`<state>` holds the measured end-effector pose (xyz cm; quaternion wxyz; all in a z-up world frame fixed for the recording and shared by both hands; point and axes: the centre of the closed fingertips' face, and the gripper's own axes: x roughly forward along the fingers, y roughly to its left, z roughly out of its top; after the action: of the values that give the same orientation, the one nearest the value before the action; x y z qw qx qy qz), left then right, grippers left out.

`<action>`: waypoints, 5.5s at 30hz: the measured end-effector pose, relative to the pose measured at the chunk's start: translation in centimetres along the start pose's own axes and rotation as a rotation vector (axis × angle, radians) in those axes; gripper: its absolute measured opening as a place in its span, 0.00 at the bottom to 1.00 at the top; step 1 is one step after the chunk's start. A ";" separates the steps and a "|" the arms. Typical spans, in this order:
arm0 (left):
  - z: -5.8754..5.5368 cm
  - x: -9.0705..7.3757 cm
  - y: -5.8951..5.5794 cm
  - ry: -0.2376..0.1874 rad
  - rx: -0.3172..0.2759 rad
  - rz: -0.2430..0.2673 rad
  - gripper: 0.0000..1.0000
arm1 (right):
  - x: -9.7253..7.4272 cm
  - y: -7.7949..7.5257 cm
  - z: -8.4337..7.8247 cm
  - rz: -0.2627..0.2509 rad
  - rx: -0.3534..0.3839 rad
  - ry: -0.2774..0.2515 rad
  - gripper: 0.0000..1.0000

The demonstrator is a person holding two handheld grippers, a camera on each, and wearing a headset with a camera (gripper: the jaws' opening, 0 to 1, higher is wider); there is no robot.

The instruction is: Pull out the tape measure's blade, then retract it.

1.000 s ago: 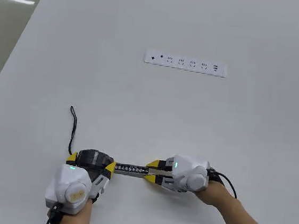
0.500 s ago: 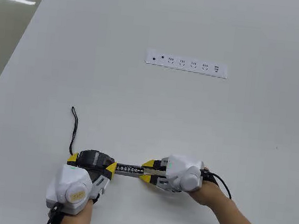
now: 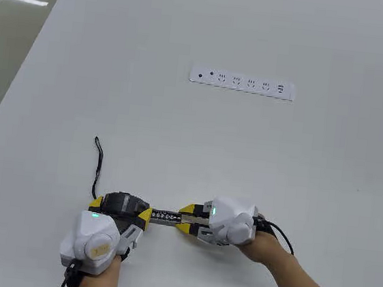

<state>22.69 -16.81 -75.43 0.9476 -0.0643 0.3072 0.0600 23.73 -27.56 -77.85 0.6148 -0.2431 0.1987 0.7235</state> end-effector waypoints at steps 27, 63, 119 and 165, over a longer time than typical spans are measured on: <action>0.1 0.1 -0.1 -0.003 -0.025 -0.008 0.60 | 2.6 0.1 1.6 0.018 -0.022 -0.011 0.11; 0.1 0.0 0.0 0.002 -0.021 -0.016 0.60 | 5.1 0.3 3.1 0.042 -0.044 -0.027 0.12; 1.2 -2.4 -0.4 0.089 0.285 -0.362 0.82 | -3.5 -0.4 1.8 -0.251 0.215 0.002 0.58; 0.2 -10.3 3.7 0.117 0.471 -0.510 0.99 | -17.3 6.3 -1.4 -0.464 0.426 -0.038 0.96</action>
<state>13.99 -13.85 -69.49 0.9017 0.0779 0.3404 -0.2550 19.81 -43.13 -68.71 0.8041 -0.1343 0.2734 0.5105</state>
